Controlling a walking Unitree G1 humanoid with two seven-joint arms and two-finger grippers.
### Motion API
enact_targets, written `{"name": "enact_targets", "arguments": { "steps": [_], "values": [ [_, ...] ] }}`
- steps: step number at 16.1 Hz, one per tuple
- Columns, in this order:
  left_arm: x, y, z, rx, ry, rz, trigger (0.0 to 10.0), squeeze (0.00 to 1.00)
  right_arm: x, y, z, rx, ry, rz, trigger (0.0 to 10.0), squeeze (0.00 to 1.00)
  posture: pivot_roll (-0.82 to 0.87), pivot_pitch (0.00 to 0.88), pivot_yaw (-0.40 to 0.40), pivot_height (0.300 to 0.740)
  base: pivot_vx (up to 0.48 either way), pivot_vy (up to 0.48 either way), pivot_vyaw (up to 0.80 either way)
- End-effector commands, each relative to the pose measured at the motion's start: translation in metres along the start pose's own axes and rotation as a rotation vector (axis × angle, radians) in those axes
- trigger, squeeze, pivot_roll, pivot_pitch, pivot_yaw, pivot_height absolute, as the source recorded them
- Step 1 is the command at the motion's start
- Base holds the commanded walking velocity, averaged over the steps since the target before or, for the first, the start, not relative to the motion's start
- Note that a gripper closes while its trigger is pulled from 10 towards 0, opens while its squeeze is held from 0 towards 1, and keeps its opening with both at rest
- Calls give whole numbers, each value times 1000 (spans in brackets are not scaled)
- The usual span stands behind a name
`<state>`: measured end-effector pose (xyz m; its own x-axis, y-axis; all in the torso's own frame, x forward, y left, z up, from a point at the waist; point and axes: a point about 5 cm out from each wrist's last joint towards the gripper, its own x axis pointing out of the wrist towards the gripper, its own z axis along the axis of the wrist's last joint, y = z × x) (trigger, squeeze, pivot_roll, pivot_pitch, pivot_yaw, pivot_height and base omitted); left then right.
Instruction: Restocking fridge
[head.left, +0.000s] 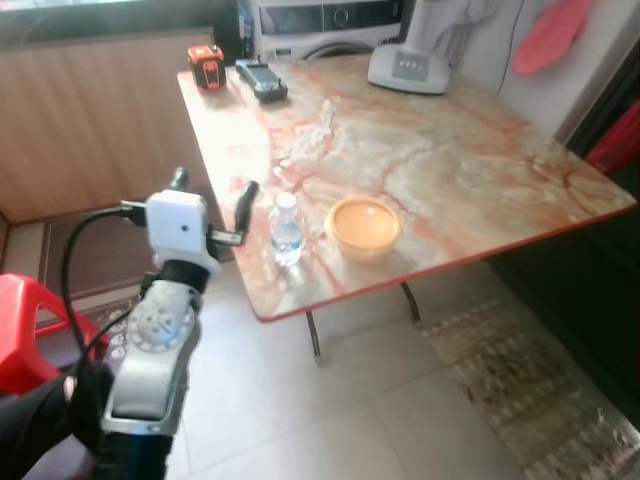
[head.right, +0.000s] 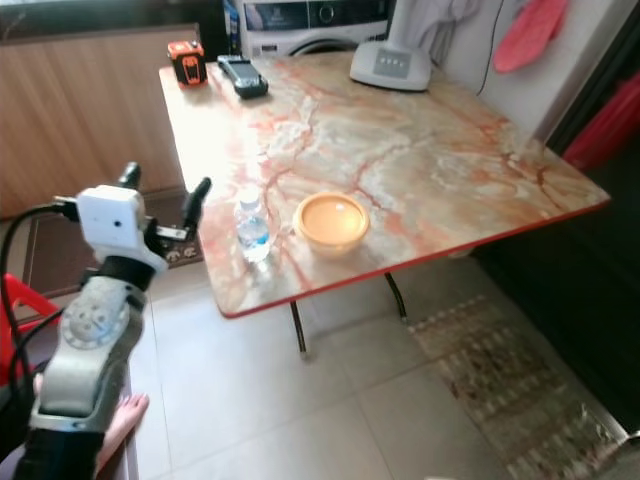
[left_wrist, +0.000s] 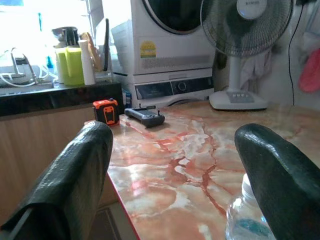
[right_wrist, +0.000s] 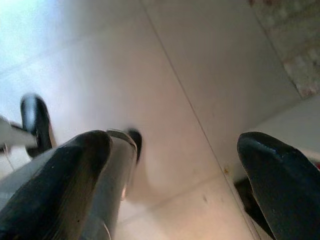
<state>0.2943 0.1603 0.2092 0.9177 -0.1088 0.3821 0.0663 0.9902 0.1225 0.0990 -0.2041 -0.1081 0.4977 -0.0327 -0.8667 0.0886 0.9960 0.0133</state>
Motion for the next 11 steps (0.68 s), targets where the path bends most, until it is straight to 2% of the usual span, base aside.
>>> {"name": "enact_targets", "arguments": {
  "steps": [1, 11],
  "values": [
    [2, -6, 9, 6, -32, -26, 10000, 0, -4, -6, -11, 2, 37, -17, 10000, 0, 146, 45, -72, 736, 247, 0, 0],
    [1, -2, 13, 12, -25, -4, 10000, 0, -3, -3, -10, 32, 30, 0, 10000, 0, 160, 88, -64, 736, 253, 0, 0]
  ]
}}
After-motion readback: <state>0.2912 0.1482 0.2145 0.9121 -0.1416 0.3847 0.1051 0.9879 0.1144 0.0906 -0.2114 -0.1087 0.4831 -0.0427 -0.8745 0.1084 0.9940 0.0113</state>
